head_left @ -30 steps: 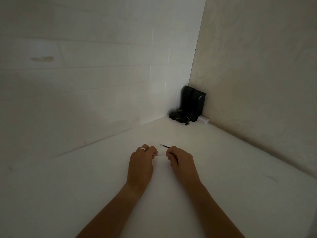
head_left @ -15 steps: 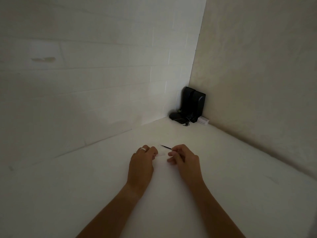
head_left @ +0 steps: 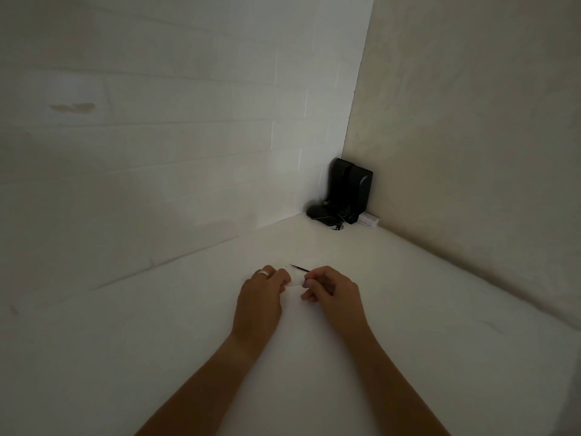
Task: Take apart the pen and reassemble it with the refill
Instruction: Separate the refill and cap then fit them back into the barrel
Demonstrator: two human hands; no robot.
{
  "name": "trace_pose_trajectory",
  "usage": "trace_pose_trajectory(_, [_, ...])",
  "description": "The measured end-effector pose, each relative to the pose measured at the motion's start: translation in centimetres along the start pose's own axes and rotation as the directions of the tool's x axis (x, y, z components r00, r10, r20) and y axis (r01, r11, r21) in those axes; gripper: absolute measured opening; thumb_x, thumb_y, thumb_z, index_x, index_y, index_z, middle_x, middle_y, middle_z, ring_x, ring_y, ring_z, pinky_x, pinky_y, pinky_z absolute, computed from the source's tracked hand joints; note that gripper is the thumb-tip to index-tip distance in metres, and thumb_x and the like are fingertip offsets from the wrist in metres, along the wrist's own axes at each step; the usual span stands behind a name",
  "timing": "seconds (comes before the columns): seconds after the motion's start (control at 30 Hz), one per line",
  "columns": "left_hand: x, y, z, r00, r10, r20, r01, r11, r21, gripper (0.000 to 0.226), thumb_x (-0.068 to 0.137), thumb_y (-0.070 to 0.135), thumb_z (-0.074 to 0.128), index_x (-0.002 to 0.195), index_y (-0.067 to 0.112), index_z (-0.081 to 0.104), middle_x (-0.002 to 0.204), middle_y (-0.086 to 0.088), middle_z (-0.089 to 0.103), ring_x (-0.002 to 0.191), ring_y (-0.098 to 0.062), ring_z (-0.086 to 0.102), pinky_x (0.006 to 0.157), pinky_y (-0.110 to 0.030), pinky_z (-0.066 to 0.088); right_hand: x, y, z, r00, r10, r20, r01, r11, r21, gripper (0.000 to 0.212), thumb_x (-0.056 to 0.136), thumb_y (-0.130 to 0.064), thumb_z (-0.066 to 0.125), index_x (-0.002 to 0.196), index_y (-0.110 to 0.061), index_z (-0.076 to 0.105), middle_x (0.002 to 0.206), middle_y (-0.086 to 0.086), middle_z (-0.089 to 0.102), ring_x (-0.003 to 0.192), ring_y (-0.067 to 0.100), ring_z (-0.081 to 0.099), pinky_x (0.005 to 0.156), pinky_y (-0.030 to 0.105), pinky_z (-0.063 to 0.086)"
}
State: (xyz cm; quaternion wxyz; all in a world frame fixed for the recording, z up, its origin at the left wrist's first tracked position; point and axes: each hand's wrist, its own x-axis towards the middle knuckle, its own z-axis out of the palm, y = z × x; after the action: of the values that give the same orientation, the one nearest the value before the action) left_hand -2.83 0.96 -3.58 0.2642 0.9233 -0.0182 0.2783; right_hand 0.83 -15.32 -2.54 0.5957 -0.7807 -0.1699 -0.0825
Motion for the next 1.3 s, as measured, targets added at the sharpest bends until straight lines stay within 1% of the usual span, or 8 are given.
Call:
trace_pose_trajectory(0.47, [0.1, -0.6, 0.0, 1.0, 0.011, 0.0, -0.011, 0.999, -0.051, 0.038, 0.074, -0.01, 0.058, 0.091, 0.022, 0.067, 0.085, 0.006, 0.061, 0.078, -0.012, 0.057, 0.071, -0.037, 0.052, -0.2, 0.0, 0.3, 0.982, -0.179, 0.058, 0.187, 0.96, -0.209, 0.016, 0.087, -0.003, 0.067, 0.095, -0.016, 0.068, 0.077, -0.005, 0.074, 0.077, 0.007, 0.072, 0.071, 0.016, 0.053])
trace_pose_trajectory(0.63, [0.1, -0.2, -0.3, 1.0, 0.008, 0.014, -0.007, 0.997, -0.079, 0.041, 0.073, -0.013, 0.055, 0.093, 0.021, 0.068, 0.087, 0.006, 0.062, 0.079, -0.007, 0.058, 0.07, -0.028, 0.052, -0.3, 0.0, 0.3, 0.997, -0.075, 0.032, 0.079, 0.99, -0.118, 0.011, 0.093, -0.006, 0.061, 0.088, -0.014, 0.067, 0.071, 0.002, 0.073, 0.059, 0.015, 0.07, 0.06, 0.017, 0.05])
trace_pose_trajectory(0.7, [0.0, 0.0, -0.2, 1.0, 0.012, 0.015, -0.011, 0.998, -0.066, 0.04, 0.074, -0.013, 0.055, 0.091, 0.021, 0.067, 0.086, 0.006, 0.062, 0.077, -0.008, 0.059, 0.068, -0.03, 0.053, -0.3, 0.1, 0.3, 0.998, -0.068, 0.014, 0.069, 0.986, -0.152, 0.014, 0.094, -0.007, 0.058, 0.086, -0.014, 0.067, 0.069, 0.003, 0.071, 0.053, 0.015, 0.066, 0.057, 0.015, 0.048])
trace_pose_trajectory(0.8, [0.0, -0.2, -0.2, 1.0, -0.018, -0.004, 0.018, 0.999, -0.038, 0.038, 0.076, -0.011, 0.056, 0.091, 0.022, 0.065, 0.084, 0.006, 0.06, 0.076, -0.012, 0.059, 0.067, -0.034, 0.052, -0.1, 0.3, 0.5, 0.994, -0.096, 0.044, 0.103, 0.974, -0.202, 0.011, 0.093, -0.005, 0.059, 0.092, -0.014, 0.066, 0.076, 0.0, 0.073, 0.057, 0.011, 0.067, 0.061, 0.012, 0.049])
trace_pose_trajectory(0.93, [0.1, -0.2, -0.2, 1.0, -0.013, -0.013, 0.013, 0.999, -0.035, 0.036, 0.076, -0.011, 0.06, 0.089, 0.021, 0.066, 0.083, 0.005, 0.06, 0.075, -0.01, 0.057, 0.066, -0.03, 0.051, 0.0, 0.6, 0.5, 0.995, -0.083, 0.049, 0.091, 0.974, -0.206, 0.016, 0.09, 0.001, 0.058, 0.095, -0.013, 0.065, 0.08, 0.0, 0.074, 0.061, 0.011, 0.068, 0.064, 0.01, 0.048])
trace_pose_trajectory(1.07, [0.1, 0.0, -0.3, 1.0, -0.016, 0.0, 0.016, 0.998, -0.055, 0.04, 0.073, -0.013, 0.055, 0.089, 0.021, 0.066, 0.083, 0.006, 0.059, 0.076, -0.008, 0.058, 0.066, -0.025, 0.049, 0.1, 0.6, 0.5, 0.995, -0.097, 0.036, 0.103, 0.953, -0.286, 0.015, 0.096, -0.011, 0.056, 0.088, -0.015, 0.067, 0.072, -0.007, 0.068, 0.062, 0.006, 0.061, 0.06, 0.009, 0.042])
trace_pose_trajectory(1.17, [0.1, 0.1, -0.3, 1.0, -0.004, 0.014, 0.005, 0.997, -0.072, 0.044, 0.07, -0.017, 0.052, 0.089, 0.021, 0.066, 0.084, 0.006, 0.059, 0.076, -0.004, 0.056, 0.067, -0.021, 0.048, 0.1, 0.6, 0.8, 0.995, -0.085, 0.055, 0.1, 0.925, -0.367, 0.027, 0.101, -0.018, 0.048, 0.08, -0.013, 0.064, 0.061, -0.016, 0.057, 0.057, 0.003, 0.055, 0.056, 0.012, 0.038])
trace_pose_trajectory(1.3, [0.0, 0.3, -0.2, 1.0, -0.015, -0.007, 0.014, 0.998, -0.058, 0.043, 0.071, -0.014, 0.054, 0.089, 0.023, 0.065, 0.085, 0.007, 0.059, 0.078, -0.007, 0.057, 0.068, -0.027, 0.05, 0.1, 0.6, 1.3, 0.996, -0.081, 0.02, 0.082, 0.911, -0.404, 0.026, 0.1, -0.024, 0.047, 0.081, -0.011, 0.058, 0.067, -0.008, 0.059, 0.059, 0.005, 0.054, 0.055, 0.018, 0.038])
